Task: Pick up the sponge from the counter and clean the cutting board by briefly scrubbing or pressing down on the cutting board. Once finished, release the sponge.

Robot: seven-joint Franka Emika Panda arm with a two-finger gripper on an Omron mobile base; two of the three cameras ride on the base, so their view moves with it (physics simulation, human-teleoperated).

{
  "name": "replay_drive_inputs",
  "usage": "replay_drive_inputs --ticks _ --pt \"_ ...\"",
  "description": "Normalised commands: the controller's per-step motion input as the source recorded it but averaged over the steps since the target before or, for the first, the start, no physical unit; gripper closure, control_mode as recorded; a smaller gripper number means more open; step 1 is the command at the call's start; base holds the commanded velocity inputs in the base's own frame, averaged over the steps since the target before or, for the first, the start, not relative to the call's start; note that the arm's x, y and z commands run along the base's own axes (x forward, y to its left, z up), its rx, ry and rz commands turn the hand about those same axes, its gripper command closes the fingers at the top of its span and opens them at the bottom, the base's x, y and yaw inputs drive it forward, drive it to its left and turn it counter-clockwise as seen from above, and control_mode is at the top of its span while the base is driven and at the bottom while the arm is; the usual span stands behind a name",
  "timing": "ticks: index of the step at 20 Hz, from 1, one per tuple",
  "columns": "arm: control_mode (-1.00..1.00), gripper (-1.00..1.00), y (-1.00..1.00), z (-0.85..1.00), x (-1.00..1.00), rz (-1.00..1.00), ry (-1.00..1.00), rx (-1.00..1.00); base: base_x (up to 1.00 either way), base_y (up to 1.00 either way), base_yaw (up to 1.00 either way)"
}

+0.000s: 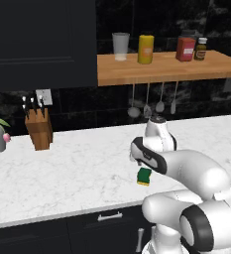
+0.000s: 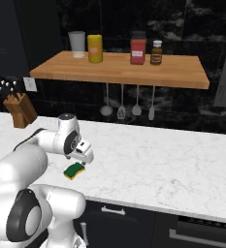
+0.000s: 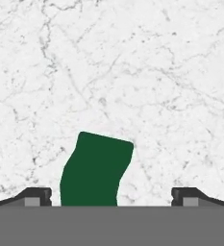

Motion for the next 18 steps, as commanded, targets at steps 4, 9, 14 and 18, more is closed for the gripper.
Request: replay_drive_inputs --ticks 4,9,14,18 --pt "-1.00 -1.00 0.21 -0.36 0.00 -0.07 -0.01 0.00 0.00 0.00 0.00" --pt "-1.00 -1.00 0.28 -0.41 0.00 -0.04 0.00 0.00 0.00 0.00 0.00" --pt "-1.00 -1.00 0.00 -0.22 0.02 0.00 0.00 0.03 0.00 0.00 0.00" --pt "-1.00 -1.00 0.00 -0.17 0.00 0.00 0.00 0.02 0.00 0.00 0.00"
